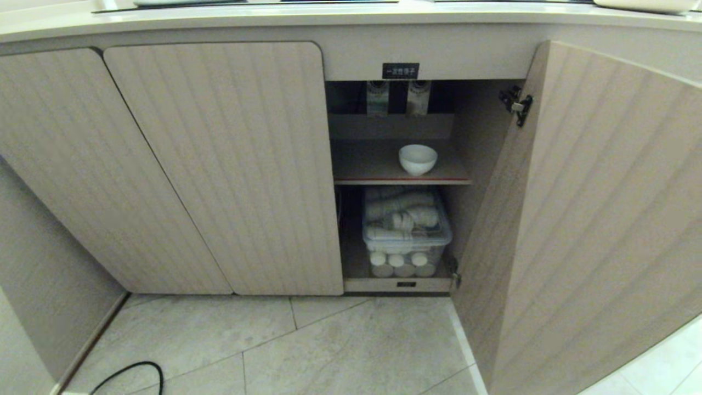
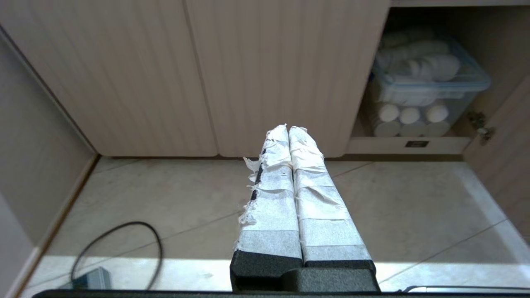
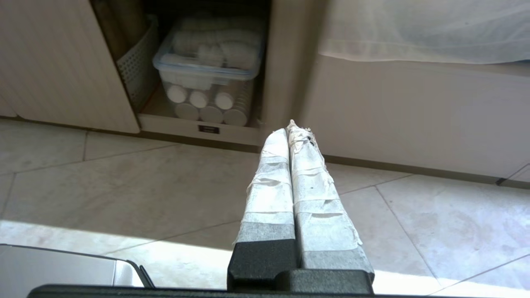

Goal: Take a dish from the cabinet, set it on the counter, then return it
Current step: Close the cabinet door

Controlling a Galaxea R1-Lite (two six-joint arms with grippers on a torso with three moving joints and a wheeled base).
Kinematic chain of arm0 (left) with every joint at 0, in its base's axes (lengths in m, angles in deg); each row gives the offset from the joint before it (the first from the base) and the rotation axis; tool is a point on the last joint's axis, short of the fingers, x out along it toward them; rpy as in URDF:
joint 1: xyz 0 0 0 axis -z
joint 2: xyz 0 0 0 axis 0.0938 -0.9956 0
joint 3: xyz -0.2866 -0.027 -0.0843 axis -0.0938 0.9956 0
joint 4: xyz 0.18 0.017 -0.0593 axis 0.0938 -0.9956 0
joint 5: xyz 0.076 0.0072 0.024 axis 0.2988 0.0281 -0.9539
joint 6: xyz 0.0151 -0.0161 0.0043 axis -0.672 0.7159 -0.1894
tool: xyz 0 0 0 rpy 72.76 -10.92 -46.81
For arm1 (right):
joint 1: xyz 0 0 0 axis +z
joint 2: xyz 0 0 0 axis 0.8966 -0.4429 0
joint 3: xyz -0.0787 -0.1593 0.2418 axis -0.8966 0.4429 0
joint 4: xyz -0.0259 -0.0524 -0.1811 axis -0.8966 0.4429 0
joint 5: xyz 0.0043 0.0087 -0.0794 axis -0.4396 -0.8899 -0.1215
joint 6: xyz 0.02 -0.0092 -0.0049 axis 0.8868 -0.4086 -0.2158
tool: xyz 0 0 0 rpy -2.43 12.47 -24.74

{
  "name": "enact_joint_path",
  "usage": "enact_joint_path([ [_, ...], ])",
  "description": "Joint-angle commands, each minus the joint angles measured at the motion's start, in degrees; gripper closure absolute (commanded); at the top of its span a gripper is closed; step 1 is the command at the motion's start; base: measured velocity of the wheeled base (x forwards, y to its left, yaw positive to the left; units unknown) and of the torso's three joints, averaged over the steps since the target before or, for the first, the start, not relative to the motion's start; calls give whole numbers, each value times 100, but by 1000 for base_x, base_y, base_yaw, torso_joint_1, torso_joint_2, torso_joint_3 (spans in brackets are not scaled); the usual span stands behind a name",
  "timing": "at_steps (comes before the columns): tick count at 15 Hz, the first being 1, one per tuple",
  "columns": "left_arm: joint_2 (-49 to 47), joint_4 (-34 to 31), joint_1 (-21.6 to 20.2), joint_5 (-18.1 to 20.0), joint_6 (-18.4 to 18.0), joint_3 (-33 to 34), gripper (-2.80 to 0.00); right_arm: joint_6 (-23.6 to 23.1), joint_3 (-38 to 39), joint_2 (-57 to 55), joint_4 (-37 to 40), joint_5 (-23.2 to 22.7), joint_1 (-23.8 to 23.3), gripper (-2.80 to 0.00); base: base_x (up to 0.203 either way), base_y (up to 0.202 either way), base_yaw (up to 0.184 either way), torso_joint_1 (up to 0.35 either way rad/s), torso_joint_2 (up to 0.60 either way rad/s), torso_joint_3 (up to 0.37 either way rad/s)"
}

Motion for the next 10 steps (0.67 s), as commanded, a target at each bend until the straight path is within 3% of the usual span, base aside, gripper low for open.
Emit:
enact_joint_path([
  [1,0,1,0,0,0,2,0,-6,0,-7,1,-4,1,0,0,-194,6,-3,2,-3],
  [4,0,1,0,0,0,-1,0,-6,0,-7,1,-4,1,0,0,-146,8,5,2,5],
  [10,0,1,0,0,0,-6,0,-6,0,-7,1,-4,1,0,0,0,0,0,0,0],
])
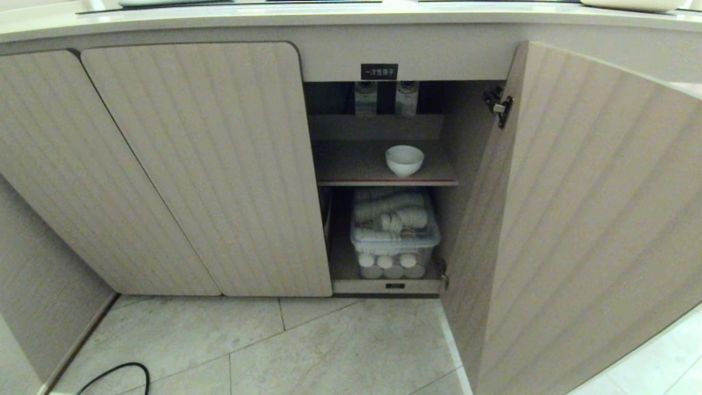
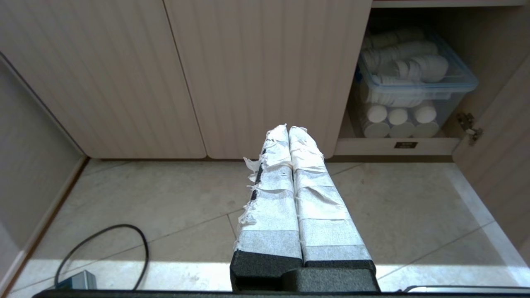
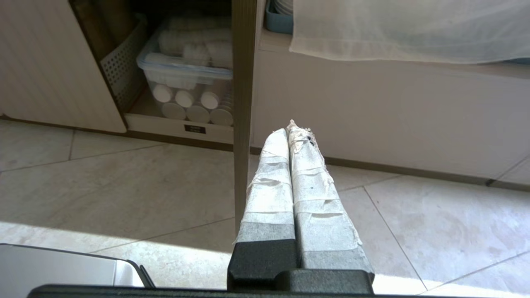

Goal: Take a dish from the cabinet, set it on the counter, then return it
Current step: Close the cabinet door

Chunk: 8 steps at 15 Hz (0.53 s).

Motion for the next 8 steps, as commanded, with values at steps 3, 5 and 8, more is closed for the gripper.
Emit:
enact_joint_path([
  [3,0,0,-2,0,0,2,0,-5,0,-7,1,-5,4,0,0,0,0,0,0,0],
  [5,0,0,-2,0,0,-6,0,-5,0,-7,-1,-5,4,0,0,0,0,0,0,0],
  [8,0,0,-2,0,0,2,0,-5,0,-7,-1,-5,4,0,0,0,0,0,0,0],
])
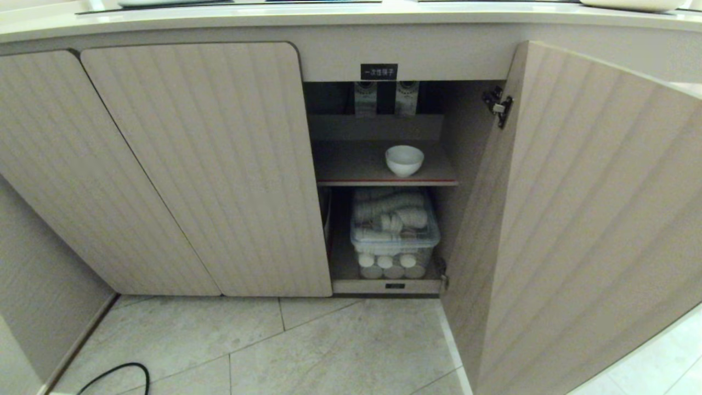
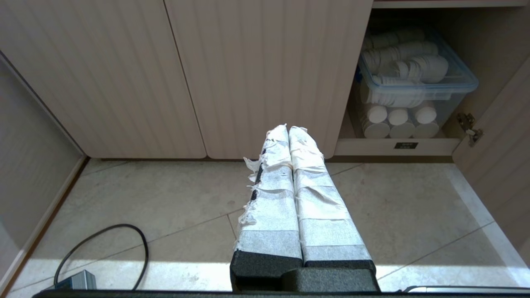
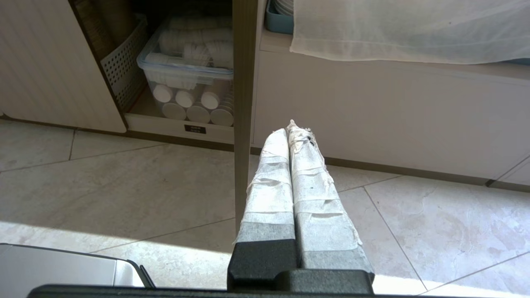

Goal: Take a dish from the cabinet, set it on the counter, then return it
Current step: Close the cabinet door

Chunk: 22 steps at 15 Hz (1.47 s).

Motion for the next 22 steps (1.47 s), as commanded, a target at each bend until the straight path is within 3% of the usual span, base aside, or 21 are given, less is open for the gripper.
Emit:
enact_joint_path([
  [1,0,0,0,0,0,2,0,-3,0,-7,-1,-4,1,0,0,0,0,0,0,0],
  [12,0,0,0,0,0,2,0,-61,0,-7,-1,-4,1,0,0,0,0,0,0,0],
  [18,0,0,0,0,0,-6,0,142,-7,-7,-90,291,1,0,0,0,0,0,0,0],
  [22,0,0,0,0,0,2,0,114,-41,-115,-948,479,-8,0,0,0,0,0,0,0],
])
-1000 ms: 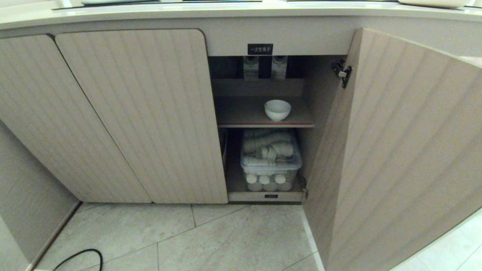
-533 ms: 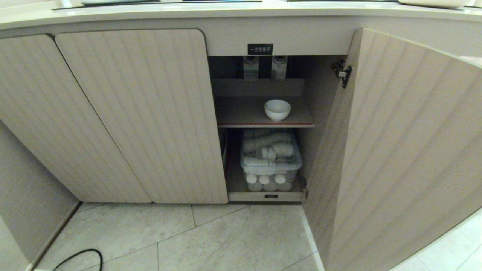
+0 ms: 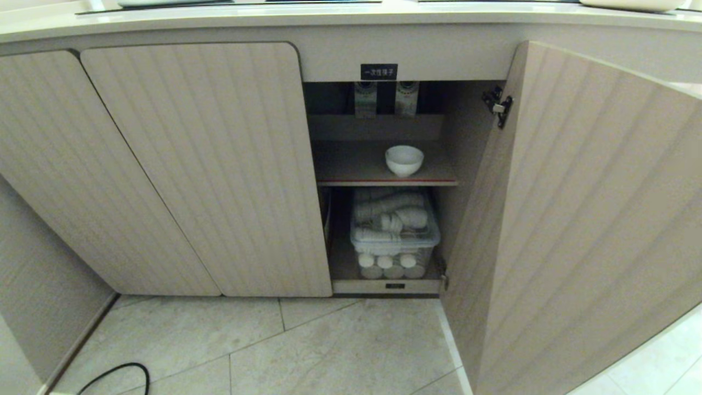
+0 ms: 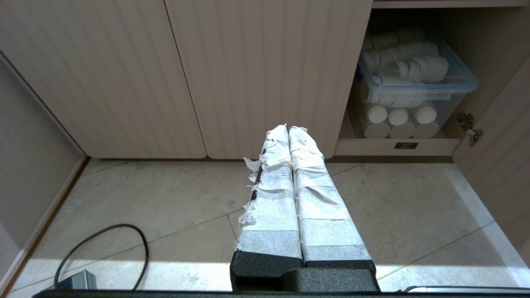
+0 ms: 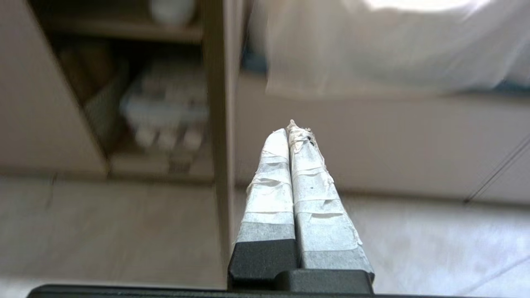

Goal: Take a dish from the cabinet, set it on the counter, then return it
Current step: Close the cabinet door

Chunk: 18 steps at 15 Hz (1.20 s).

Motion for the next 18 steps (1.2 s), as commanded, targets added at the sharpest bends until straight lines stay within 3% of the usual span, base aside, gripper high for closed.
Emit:
enact_joint_path([
  [1,0,0,0,0,0,2,0,-35,-27,-199,-281,202,-2,0,0,0,0,0,0,0],
  [4,0,0,0,0,0,-2,0,30,-163,-244,-359,702,-2,0,0,0,0,0,0,0],
  [9,0,0,0,0,0,-5,0,62,-829,-246,605,1449,-2,0,0,0,0,0,0,0],
  [12,0,0,0,0,0,-2,0,470,-1309,-264,1250,1911,-2,0,0,0,0,0,0,0],
  [18,0,0,0,0,0,-5,0,1221,-1612,-987,1313,1923,-30,0,0,0,0,0,0,0],
])
